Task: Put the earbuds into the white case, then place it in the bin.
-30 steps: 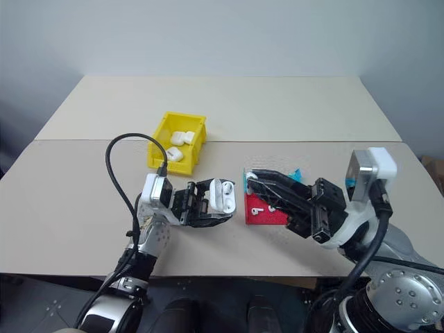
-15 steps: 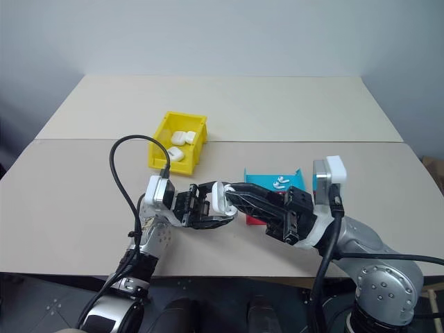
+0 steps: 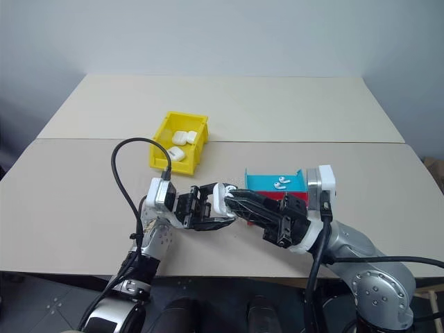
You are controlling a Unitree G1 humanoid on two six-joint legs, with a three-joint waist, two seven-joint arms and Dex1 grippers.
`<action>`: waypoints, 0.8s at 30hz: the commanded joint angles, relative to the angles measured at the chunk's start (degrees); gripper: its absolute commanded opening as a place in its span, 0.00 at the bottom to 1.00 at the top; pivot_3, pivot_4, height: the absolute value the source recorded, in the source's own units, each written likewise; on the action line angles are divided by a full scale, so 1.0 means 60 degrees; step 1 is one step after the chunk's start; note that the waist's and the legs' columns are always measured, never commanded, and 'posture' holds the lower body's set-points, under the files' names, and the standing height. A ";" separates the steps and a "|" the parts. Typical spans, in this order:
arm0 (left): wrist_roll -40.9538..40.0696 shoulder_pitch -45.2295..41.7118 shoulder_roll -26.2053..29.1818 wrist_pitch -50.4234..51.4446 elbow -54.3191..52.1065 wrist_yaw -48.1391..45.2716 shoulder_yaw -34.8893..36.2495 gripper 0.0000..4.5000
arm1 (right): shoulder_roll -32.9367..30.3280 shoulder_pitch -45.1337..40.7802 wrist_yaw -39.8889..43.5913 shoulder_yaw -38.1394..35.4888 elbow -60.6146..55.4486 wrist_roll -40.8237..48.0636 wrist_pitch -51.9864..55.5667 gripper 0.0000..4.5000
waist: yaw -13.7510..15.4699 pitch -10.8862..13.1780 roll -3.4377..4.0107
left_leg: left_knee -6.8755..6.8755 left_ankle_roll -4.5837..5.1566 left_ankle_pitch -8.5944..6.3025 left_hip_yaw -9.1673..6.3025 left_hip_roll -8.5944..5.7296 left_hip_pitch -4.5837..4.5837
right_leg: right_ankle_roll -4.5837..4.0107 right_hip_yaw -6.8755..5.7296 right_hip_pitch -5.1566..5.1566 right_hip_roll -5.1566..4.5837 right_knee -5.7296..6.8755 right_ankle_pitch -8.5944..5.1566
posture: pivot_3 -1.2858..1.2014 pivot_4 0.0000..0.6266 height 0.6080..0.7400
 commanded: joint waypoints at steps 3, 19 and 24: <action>-0.0036 -0.0020 -0.0057 -0.0117 -0.0259 0.0031 0.0066 0.61 | -0.0235 0.0171 -0.0022 0.0259 -0.0085 -0.0026 -0.0560 0.16 | 0.0003 0.0000 0.0000 | 0.0000 0.0000 0.0000 0.0000 0.0000 0.0000 | 0.0000 0.0000 0.0002 0.0000 -0.0002 0.0000 | 0.52 0.24 1.00; 0.0004 -0.0066 -0.0090 -0.0205 -0.0136 -0.0019 0.0148 0.61 | -0.0747 0.0743 0.0319 0.0578 -0.0060 -0.0435 -0.1576 0.16 | 0.0012 0.0000 -0.0002 | 0.0000 0.0003 -0.0002 -0.0001 0.0000 -0.0002 | 0.0000 -0.0001 0.0009 0.0000 -0.0020 0.0001 | 0.52 0.24 1.00; 0.0037 -0.0057 -0.0109 -0.0243 -0.0106 -0.0005 0.0162 0.61 | -0.0948 0.0867 0.0703 0.0582 -0.0243 -0.0453 -0.1844 0.49 | 0.0013 0.0000 -0.0002 | 0.0000 0.0003 -0.0002 -0.0001 0.0000 -0.0002 | 0.0000 -0.0001 0.0010 0.0000 -0.0023 0.0001 | 0.52 0.24 1.00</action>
